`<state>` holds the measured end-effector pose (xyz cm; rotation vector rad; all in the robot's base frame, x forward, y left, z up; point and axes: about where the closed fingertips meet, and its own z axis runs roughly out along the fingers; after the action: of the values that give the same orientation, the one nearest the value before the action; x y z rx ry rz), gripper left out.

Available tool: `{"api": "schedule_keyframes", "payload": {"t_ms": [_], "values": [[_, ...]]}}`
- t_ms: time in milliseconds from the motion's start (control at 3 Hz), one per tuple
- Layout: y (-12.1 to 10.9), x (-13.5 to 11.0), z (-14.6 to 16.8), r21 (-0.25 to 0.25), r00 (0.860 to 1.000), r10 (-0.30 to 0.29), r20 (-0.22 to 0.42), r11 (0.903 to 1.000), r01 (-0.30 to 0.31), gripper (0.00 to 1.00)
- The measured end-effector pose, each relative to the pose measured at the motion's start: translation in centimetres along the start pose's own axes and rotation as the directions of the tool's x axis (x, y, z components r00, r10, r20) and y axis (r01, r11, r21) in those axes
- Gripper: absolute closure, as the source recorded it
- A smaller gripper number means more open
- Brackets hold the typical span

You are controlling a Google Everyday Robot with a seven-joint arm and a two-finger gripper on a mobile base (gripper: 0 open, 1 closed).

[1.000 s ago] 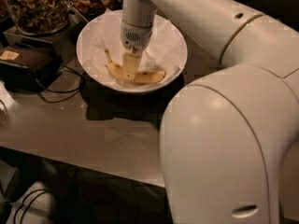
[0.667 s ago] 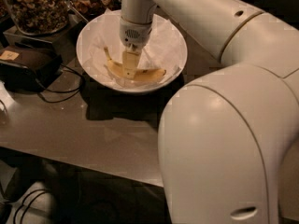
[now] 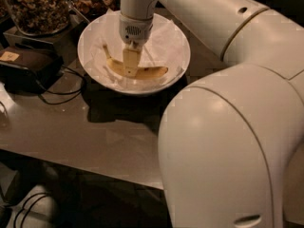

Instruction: Pick banana from white bowl

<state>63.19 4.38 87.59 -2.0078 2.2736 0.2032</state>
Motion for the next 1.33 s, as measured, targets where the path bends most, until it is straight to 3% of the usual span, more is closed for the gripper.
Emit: {"api": "schedule_keyframes", "payload": {"t_ms": [333, 1000, 1333], "values": [[1.1, 0.2, -1.6, 0.018, 0.999, -0.03, 0.024, 0.9994, 0.03, 1.0], [5.1, 1.6, -6.5, 0.113, 0.992, -0.089, 0.084, 0.9905, 0.079, 1.0], [5.1, 1.6, -6.6, 0.113, 0.992, -0.089, 0.085, 0.9904, 0.079, 1.0]]}}
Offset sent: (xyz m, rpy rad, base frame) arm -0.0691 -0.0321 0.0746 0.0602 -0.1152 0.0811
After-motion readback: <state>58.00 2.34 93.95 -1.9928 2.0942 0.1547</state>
